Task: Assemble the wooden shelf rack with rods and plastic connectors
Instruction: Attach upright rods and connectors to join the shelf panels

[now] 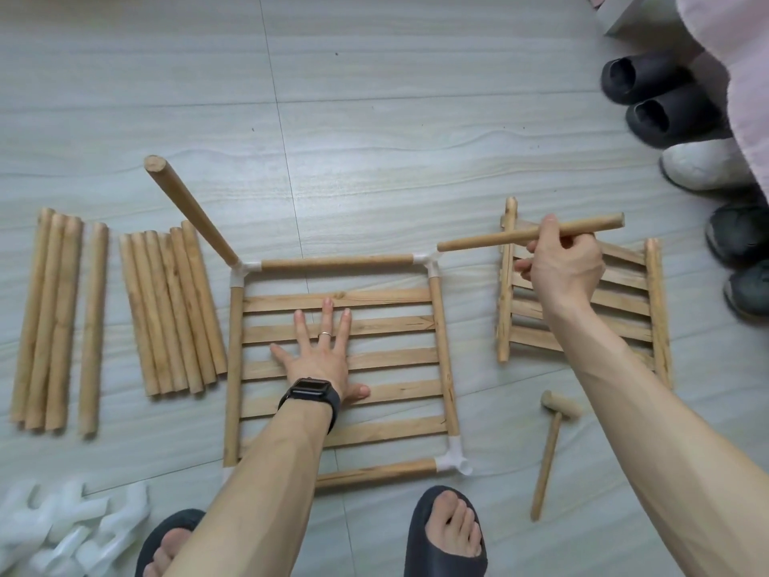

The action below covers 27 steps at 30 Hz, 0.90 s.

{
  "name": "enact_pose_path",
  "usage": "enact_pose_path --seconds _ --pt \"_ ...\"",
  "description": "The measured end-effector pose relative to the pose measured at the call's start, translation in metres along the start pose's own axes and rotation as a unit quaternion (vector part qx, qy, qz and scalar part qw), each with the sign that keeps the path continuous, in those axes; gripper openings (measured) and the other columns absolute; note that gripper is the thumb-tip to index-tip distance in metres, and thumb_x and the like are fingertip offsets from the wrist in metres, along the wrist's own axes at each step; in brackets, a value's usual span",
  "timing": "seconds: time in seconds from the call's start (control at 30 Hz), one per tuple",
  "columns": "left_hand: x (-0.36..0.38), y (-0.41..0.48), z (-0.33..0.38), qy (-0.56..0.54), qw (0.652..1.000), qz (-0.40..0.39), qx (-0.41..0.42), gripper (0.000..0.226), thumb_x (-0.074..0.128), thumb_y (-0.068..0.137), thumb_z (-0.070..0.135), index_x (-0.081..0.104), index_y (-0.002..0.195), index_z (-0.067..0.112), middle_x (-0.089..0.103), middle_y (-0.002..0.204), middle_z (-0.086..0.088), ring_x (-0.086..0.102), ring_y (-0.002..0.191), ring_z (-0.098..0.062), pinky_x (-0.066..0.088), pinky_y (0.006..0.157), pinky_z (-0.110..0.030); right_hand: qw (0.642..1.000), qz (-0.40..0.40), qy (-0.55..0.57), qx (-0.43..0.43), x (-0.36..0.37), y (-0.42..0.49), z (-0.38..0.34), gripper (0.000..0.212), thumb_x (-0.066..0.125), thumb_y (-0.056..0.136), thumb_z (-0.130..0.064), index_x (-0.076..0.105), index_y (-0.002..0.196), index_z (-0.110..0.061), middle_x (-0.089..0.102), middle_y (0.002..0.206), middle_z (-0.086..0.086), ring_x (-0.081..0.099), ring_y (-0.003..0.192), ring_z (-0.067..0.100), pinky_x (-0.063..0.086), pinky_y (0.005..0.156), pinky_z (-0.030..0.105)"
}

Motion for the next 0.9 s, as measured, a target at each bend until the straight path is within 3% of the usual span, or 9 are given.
enact_pose_path --seconds 0.13,0.3,0.57,0.9 --pt "0.002 0.002 0.0 0.002 1.0 0.003 -0.003 0.132 0.057 0.075 0.084 -0.042 0.145 0.033 -0.056 0.146 0.001 -0.033 0.145 -0.045 0.013 0.109 -0.08 0.992 -0.036 -0.06 -0.108 0.007 -0.004 -0.018 0.043 0.05 0.096 -0.057 0.061 0.077 -0.021 0.07 0.065 -0.004 0.071 0.056 0.013 0.06 0.074 0.046" --pt "0.002 0.003 0.0 0.003 1.0 0.009 -0.002 0.133 0.058 0.074 0.085 -0.042 0.145 0.033 -0.056 0.147 0.0 -0.032 0.145 -0.046 0.012 0.11 -0.078 0.949 -0.104 -0.177 -0.24 0.026 -0.011 -0.048 0.051 0.045 0.094 -0.062 0.066 0.087 -0.016 0.072 0.074 0.001 0.072 0.069 0.024 0.057 0.078 0.043" --pt "0.003 0.002 0.0 -0.007 1.0 0.021 0.004 0.134 0.06 0.074 0.083 -0.04 0.147 0.031 -0.055 0.147 -0.002 -0.032 0.144 -0.047 0.01 0.112 -0.078 0.942 -0.146 -0.202 -0.224 0.041 0.002 -0.069 0.045 0.048 0.095 -0.056 0.064 0.088 -0.015 0.072 0.078 0.003 0.072 0.076 0.029 0.058 0.08 0.046" --pt "-0.002 -0.003 0.001 -0.014 1.0 0.023 0.01 0.13 0.06 0.077 0.08 -0.036 0.15 0.03 -0.052 0.15 -0.002 -0.031 0.145 -0.046 0.008 0.112 -0.078 0.949 -0.106 -0.189 -0.23 0.053 -0.009 -0.07 0.041 0.045 0.097 -0.049 0.062 0.089 -0.012 0.071 0.072 0.005 0.072 0.071 0.025 0.058 0.078 0.041"
Point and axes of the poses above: each hand's wrist, its own y-axis towards the middle knuckle, its own x-axis out of the palm, z = x × y, the point moved 5 cm from there along y, towards the middle knuckle
